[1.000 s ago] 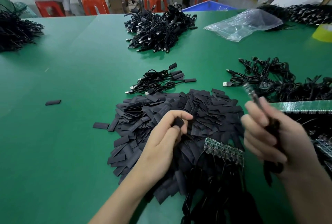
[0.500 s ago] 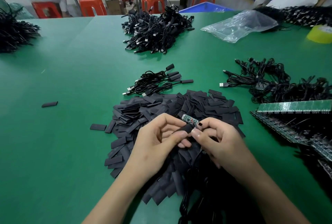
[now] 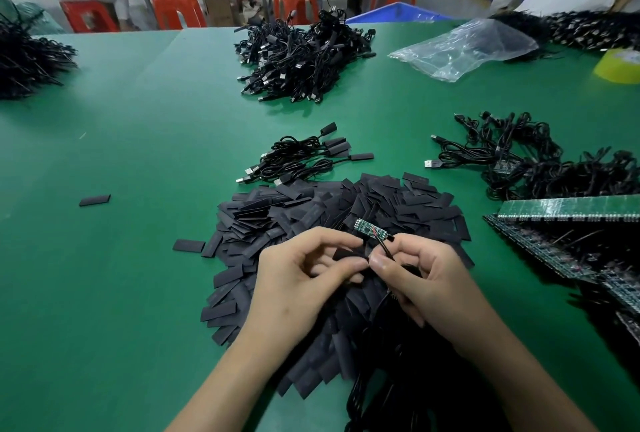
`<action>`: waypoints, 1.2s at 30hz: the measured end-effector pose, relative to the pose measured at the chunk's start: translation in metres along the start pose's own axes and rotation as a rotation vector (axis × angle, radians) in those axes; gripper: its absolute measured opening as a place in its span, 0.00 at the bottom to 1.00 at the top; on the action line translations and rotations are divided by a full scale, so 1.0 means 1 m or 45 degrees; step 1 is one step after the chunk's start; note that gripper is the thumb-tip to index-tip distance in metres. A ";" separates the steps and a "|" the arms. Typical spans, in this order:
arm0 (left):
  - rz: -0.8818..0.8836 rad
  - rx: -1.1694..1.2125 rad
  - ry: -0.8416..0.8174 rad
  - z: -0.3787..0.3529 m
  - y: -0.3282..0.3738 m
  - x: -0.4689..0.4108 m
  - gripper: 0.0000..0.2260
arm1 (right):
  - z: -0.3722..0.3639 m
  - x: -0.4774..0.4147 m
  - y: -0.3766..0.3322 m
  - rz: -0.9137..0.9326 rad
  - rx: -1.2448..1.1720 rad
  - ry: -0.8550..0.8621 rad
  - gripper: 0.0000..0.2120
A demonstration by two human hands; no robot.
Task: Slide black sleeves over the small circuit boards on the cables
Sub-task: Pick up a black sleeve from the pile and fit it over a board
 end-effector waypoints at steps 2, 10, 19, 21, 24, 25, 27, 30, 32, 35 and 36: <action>-0.080 -0.113 -0.026 -0.001 0.004 0.000 0.08 | 0.001 0.000 -0.001 0.040 0.047 0.030 0.08; -0.443 -0.528 -0.150 -0.002 0.022 0.003 0.04 | 0.005 0.000 0.000 -0.004 0.009 0.097 0.15; -0.017 0.038 0.085 0.018 0.002 -0.007 0.07 | 0.017 0.000 -0.001 0.024 0.118 0.223 0.13; 0.042 0.108 0.080 0.016 -0.001 -0.007 0.08 | 0.014 0.000 -0.002 0.015 -0.010 0.177 0.13; 0.133 0.215 0.053 0.013 -0.007 -0.006 0.09 | 0.010 0.001 -0.006 0.041 -0.033 0.141 0.11; 0.155 0.229 0.040 0.013 -0.009 -0.006 0.09 | 0.009 0.001 -0.006 0.049 -0.019 0.126 0.10; 0.172 0.177 0.023 0.014 -0.010 -0.008 0.13 | 0.007 0.001 -0.005 0.044 0.003 0.094 0.12; 0.143 0.102 0.022 0.015 -0.010 -0.009 0.15 | 0.005 0.002 -0.005 0.021 -0.015 0.041 0.14; 0.098 0.045 0.038 0.017 -0.007 -0.010 0.14 | 0.005 0.003 -0.007 0.029 -0.052 0.007 0.15; 0.057 0.006 0.040 0.018 -0.004 -0.009 0.13 | 0.003 0.004 -0.011 0.045 -0.112 -0.060 0.15; 0.048 0.017 0.043 0.019 -0.004 -0.009 0.12 | 0.002 0.004 -0.012 0.045 -0.136 -0.087 0.15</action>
Point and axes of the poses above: each hand's wrist, its own x-axis away from the middle knuckle, its own z-axis out of the back of the hand, y = z × x, the point moved 7 cm from there along -x, towards the middle knuckle, and after that the axes turned 14 degrees about x, right-handed, at the moved point
